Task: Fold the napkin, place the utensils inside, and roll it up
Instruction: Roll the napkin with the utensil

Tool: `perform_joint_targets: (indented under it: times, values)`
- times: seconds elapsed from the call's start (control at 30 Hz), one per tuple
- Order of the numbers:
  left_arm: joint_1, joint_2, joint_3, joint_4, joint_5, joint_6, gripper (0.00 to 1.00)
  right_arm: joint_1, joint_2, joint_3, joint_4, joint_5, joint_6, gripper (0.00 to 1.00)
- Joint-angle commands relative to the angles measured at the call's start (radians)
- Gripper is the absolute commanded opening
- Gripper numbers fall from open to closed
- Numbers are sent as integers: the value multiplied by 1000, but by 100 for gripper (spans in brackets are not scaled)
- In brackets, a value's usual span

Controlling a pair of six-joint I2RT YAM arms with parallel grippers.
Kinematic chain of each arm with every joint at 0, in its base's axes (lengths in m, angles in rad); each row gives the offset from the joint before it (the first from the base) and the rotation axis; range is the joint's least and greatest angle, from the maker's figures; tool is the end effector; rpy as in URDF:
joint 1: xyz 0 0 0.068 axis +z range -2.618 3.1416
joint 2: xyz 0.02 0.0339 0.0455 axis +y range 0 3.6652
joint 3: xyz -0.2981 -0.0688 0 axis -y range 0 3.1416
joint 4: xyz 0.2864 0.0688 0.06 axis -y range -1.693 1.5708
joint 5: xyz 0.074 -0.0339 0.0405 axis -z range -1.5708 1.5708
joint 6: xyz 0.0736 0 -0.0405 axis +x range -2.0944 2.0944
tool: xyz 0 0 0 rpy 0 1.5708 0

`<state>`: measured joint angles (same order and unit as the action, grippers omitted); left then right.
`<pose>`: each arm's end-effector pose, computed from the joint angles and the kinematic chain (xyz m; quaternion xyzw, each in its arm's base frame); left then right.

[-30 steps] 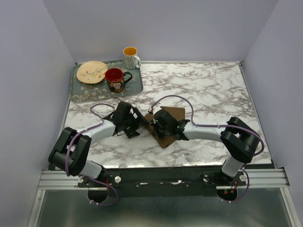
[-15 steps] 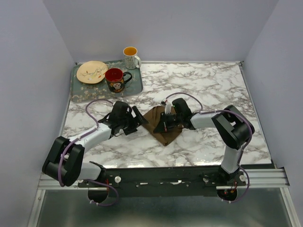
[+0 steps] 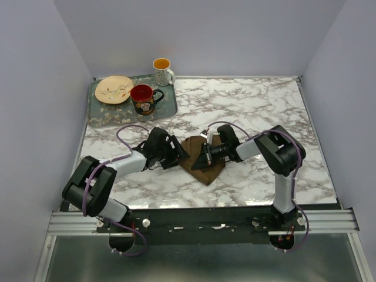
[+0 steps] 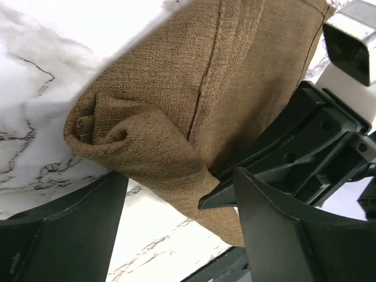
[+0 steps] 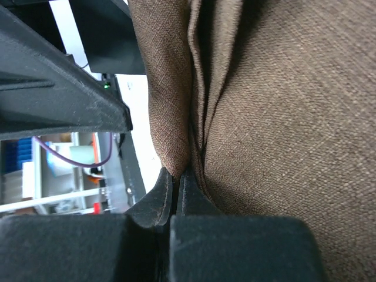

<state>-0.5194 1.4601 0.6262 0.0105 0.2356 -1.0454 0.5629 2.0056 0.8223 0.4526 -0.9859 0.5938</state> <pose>0.2718 -0.1752 0.1312 -0.1989 0.9039 -0.3332 0.1800 0.3011 0.2625 0.0649 -0.1805 0.8072 0.5582 0.0646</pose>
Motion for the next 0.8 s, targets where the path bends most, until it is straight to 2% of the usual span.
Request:
perform_joint_targets:
  times: [0.0, 0.17, 0.27, 0.53, 0.77]
  values:
    - [-11, 23, -11, 3, -18, -47, 80, -15, 67, -18, -75, 10, 20, 1]
    - [-34, -42, -59, -9, -42, -85, 79, -21, 74, -14, -62, 10, 110, 1]
    - [-37, -64, -79, -9, -42, -111, 79, -24, 79, -28, 6, -3, 196, 1]
    - [-44, 25, -77, 46, -5, -146, 74, -26, 110, -63, 225, -62, 374, 1]
    - [-54, 78, -79, 49, -27, -173, 63, -26, 108, -66, 256, -65, 403, 1]
